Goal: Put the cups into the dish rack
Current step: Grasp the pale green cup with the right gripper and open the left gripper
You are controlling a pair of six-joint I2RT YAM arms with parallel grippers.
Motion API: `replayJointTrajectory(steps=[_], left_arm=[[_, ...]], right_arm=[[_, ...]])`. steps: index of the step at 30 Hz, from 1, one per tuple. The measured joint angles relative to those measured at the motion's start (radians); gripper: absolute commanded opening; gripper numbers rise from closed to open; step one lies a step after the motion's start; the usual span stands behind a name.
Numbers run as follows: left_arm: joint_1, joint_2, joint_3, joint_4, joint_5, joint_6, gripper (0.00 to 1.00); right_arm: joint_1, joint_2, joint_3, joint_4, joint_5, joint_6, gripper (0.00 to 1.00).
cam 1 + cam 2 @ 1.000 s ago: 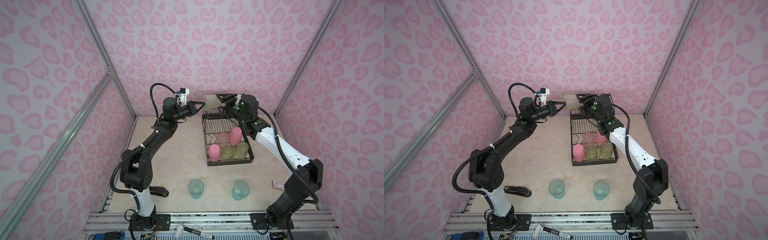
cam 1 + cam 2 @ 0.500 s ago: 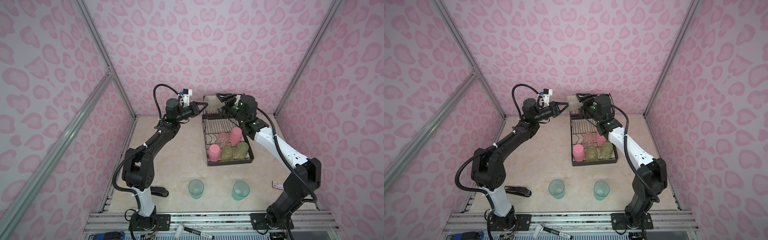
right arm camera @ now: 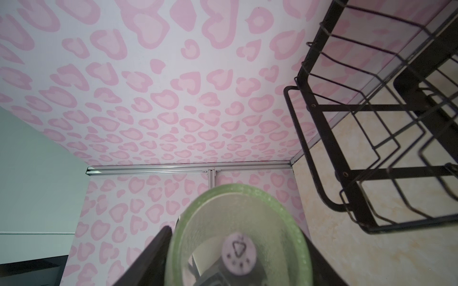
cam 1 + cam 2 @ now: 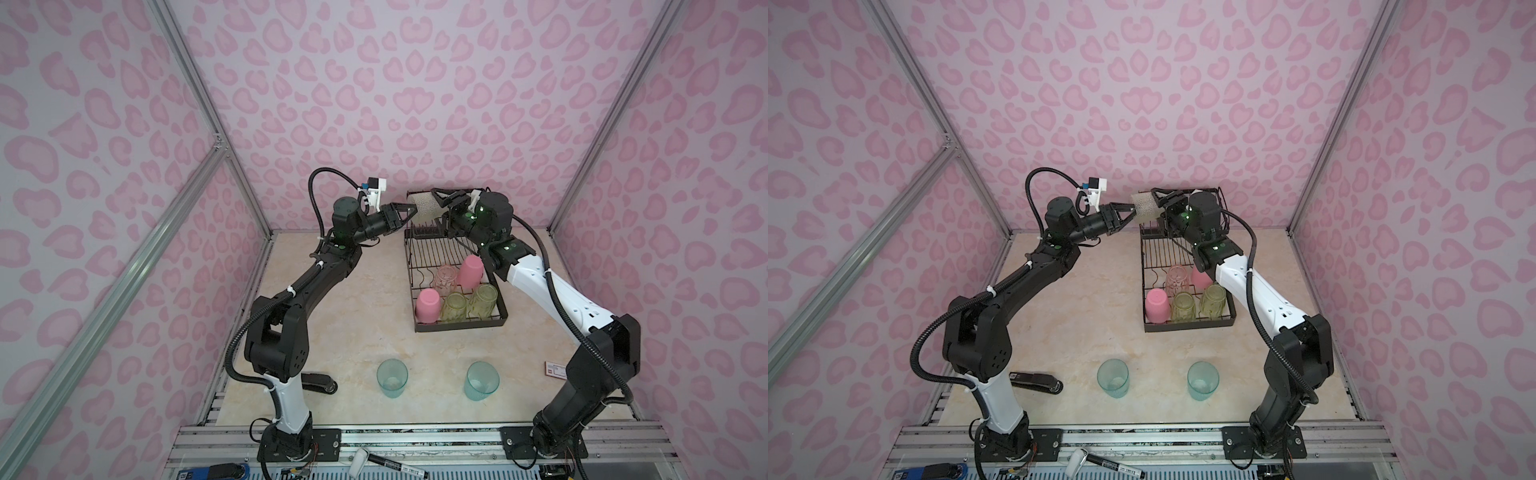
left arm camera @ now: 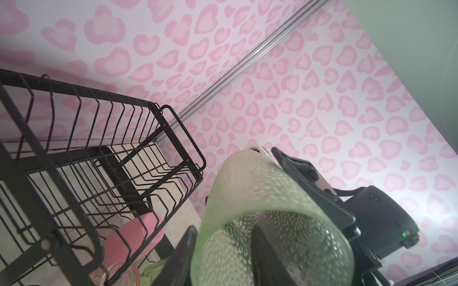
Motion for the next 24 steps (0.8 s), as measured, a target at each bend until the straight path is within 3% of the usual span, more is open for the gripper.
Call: replayJointTrajectory(steps=[14, 24], left_arm=[[0.036, -0.045, -0.067, -0.016, 0.003, 0.012, 0.63], [0.063, -0.146, -0.117, -0.131, -0.021, 0.089, 0.73]], right_arm=[[-0.063, 0.005, -0.010, -0.049, 0.069, -0.208, 0.52], [-0.125, 0.008, 0.060, -0.172, 0.158, -0.461, 0.52]])
